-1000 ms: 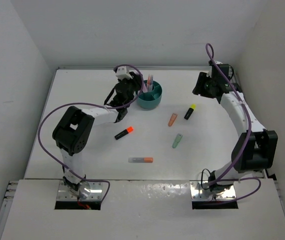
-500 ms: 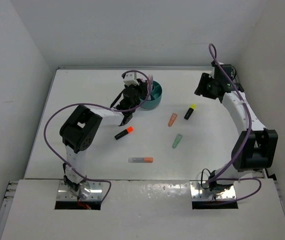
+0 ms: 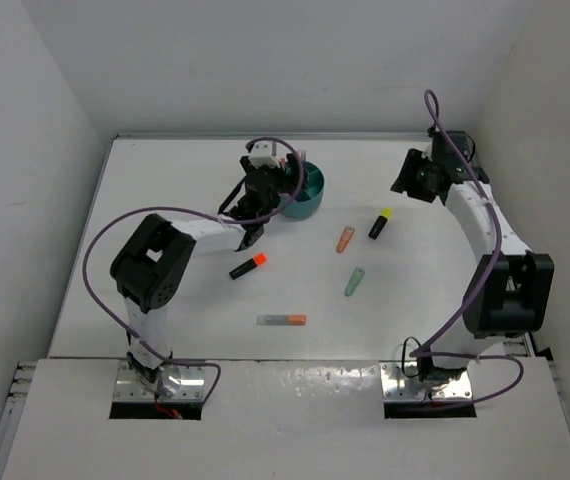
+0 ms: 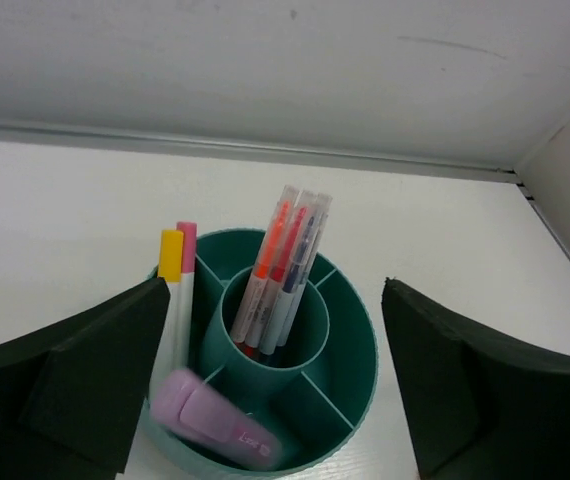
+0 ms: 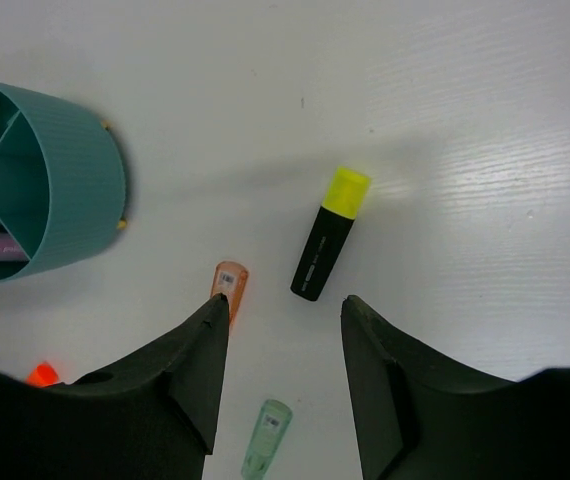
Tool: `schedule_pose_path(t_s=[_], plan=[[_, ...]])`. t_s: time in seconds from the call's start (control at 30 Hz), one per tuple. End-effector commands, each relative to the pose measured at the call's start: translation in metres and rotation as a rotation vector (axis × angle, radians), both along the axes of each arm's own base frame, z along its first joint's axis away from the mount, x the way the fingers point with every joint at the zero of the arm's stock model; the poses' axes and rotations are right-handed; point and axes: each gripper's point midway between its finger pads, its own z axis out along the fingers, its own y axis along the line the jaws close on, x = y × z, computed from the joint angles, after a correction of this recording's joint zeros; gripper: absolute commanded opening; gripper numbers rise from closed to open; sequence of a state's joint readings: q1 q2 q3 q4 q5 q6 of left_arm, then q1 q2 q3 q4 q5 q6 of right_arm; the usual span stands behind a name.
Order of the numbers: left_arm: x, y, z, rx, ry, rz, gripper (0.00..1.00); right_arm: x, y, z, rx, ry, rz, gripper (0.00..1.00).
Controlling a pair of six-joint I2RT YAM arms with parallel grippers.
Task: Sort the stationery into containers
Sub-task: Pick up the stationery from the center of the board.
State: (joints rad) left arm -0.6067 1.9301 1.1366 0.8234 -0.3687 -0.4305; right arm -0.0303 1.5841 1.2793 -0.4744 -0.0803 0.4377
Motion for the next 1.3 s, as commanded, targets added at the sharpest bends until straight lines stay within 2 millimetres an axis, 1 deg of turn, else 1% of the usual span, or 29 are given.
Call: schedule_pose_path(t_s=[0.0,0.03,0.1,0.17,0.2,0.23,0.27,0.3,0.37,0.4,0.43,0.47,0.5,0.53,0.57,0.6,0.63,0.67,0.7,0.73,0.77,0.83,0.87,0.9,0.93,1.07,1.13,1.17,1.27], plan=[[-0.01,0.016,0.098,-0.053,-0.155,0.005,0.97,0.004,0.006,-0.008,0.053,0.021,-0.033,0.48],[-0.016,0.025,0.12,-0.069,-0.181,0.012,1.0,0.004,0.006,-0.013,0.061,0.039,-0.048,0.48],[-0.019,0.04,0.13,-0.053,-0.16,0.033,1.0,0.006,0.007,-0.016,0.075,0.05,-0.06,0.48],[-0.024,0.061,0.157,-0.032,-0.144,0.034,1.0,0.009,0.009,-0.025,0.078,0.075,-0.072,0.47],[-0.029,0.071,0.191,-0.048,-0.161,0.039,1.0,0.012,0.01,-0.025,0.078,0.075,-0.073,0.47],[-0.028,0.088,0.176,0.012,-0.055,0.063,1.0,0.014,0.008,-0.031,0.069,0.09,-0.088,0.47],[-0.03,0.098,0.188,0.064,-0.059,0.066,1.0,0.016,0.009,-0.031,0.063,0.092,-0.089,0.46],[-0.033,0.1,0.204,0.103,-0.077,0.026,1.0,0.018,0.008,-0.032,0.061,0.095,-0.096,0.46],[-0.037,0.13,0.189,0.267,0.023,0.041,1.0,0.022,0.008,-0.039,0.07,0.122,-0.116,0.46],[-0.039,0.139,0.186,0.3,0.038,0.049,1.0,0.023,0.009,-0.041,0.074,0.132,-0.11,0.46],[-0.042,0.151,0.182,0.339,0.057,0.064,1.0,0.02,0.03,-0.046,0.087,0.153,-0.053,0.45],[-0.047,0.174,0.17,0.356,0.104,0.109,1.0,0.018,0.038,-0.046,0.087,0.165,-0.014,0.44],[-0.051,0.186,0.164,0.349,0.128,0.126,1.0,0.013,0.048,-0.048,0.096,0.179,0.028,0.44],[-0.059,0.2,0.156,0.352,0.153,0.137,0.99,0.002,0.07,-0.05,0.124,0.2,0.108,0.44],[-0.063,0.216,0.143,0.358,0.202,0.138,0.97,-0.006,0.083,-0.051,0.125,0.206,0.181,0.43],[-0.067,0.224,0.137,0.363,0.225,0.127,0.95,-0.025,0.113,-0.049,0.178,0.222,0.302,0.43],[-0.071,0.23,0.13,0.364,0.257,0.116,0.93,-0.035,0.129,-0.047,0.191,0.218,0.386,0.43],[-0.078,0.242,0.114,0.364,0.327,0.094,0.91,-0.049,0.143,-0.045,0.168,0.207,0.512,0.43],[-0.082,0.249,0.107,0.357,0.358,0.081,0.91,-0.068,0.17,-0.043,0.161,0.205,0.641,0.43],[-0.086,0.254,0.098,0.352,0.39,0.066,0.9,-0.087,0.188,-0.035,0.174,0.183,0.761,0.43],[-0.093,0.267,0.087,0.329,0.433,0.032,0.89,-0.112,0.207,-0.036,0.119,0.166,0.939,0.43],[-0.105,0.265,0.074,0.296,0.454,-0.052,0.87,-0.139,0.22,-0.041,0.037,0.119,1.138,0.43],[-0.108,0.276,0.07,0.283,0.459,-0.046,0.86,-0.153,0.226,-0.038,0.013,0.099,1.206,0.43],[-0.112,0.277,0.068,0.293,0.45,-0.07,0.86,-0.172,0.238,-0.041,-0.012,0.094,1.289,0.43],[-0.118,0.273,0.067,0.295,0.44,-0.108,0.86,-0.18,0.241,-0.042,-0.042,0.074,1.345,0.43],[-0.129,0.287,0.061,0.304,0.449,-0.082,0.87,-0.208,0.274,-0.044,-0.17,0.017,1.51,0.42],[-0.136,0.296,0.056,0.281,0.47,-0.059,0.87,-0.217,0.285,-0.043,-0.226,-0.011,1.581,0.41],[-0.138,0.3,0.053,0.269,0.481,-0.05,0.87,-0.228,0.294,-0.051,-0.27,0.003,1.628,0.41],[-0.145,0.316,0.044,0.211,0.522,-0.016,0.87,-0.237,0.309,-0.059,-0.334,0.043,1.688,0.44]])
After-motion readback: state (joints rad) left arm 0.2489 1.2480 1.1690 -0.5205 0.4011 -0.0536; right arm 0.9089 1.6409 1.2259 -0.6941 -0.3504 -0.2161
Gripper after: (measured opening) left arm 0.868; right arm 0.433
